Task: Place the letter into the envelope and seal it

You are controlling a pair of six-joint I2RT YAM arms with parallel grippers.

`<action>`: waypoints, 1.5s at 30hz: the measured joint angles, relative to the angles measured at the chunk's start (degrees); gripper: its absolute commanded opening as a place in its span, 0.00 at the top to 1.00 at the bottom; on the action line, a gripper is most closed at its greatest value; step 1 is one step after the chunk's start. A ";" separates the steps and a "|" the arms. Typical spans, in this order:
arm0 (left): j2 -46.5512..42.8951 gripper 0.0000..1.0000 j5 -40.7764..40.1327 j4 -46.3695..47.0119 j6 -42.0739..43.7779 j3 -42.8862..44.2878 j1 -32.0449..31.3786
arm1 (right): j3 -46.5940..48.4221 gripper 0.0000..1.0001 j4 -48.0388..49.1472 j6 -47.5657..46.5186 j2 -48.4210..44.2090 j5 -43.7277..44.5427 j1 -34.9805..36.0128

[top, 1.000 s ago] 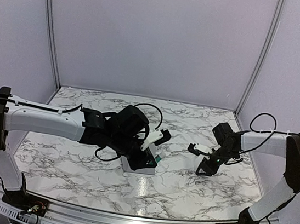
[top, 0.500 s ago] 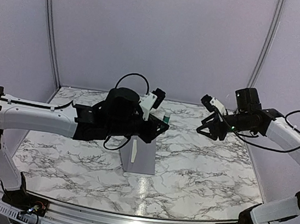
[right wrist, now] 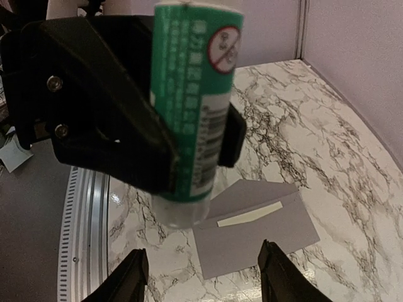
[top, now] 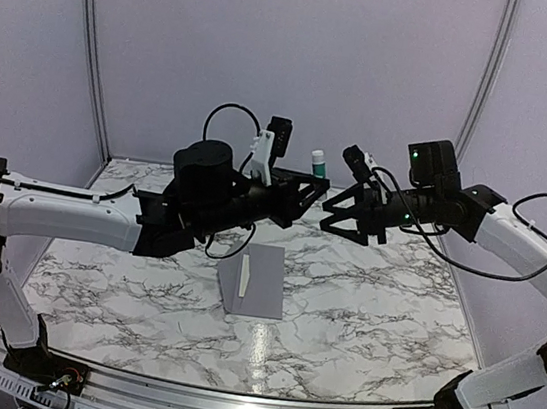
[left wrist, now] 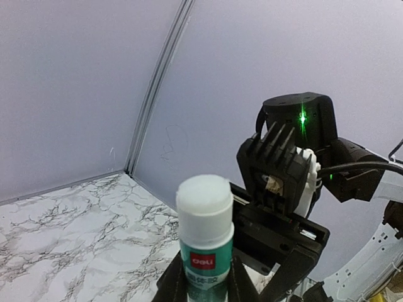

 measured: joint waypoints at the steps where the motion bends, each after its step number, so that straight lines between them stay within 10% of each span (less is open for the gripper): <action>1: 0.02 0.99 0.37 0.59 -0.07 0.00 0.00 | 0.55 0.44 0.59 0.57 0.44 -0.63 0.46; 14: 0.55 0.98 4.39 3.43 -1.01 0.00 0.00 | 4.04 0.53 3.39 4.31 2.21 -4.68 1.99; 21: 1.40 0.96 5.33 3.85 -1.03 0.00 0.00 | 4.04 0.76 3.98 5.81 2.89 -6.43 2.03; 31: 1.44 0.57 4.68 4.31 -0.94 0.00 0.07 | 3.89 1.00 5.07 7.82 2.99 -7.28 2.14; 45: 1.44 0.70 3.78 4.35 -1.05 0.00 0.09 | 3.10 1.00 5.66 7.96 2.99 -7.26 2.14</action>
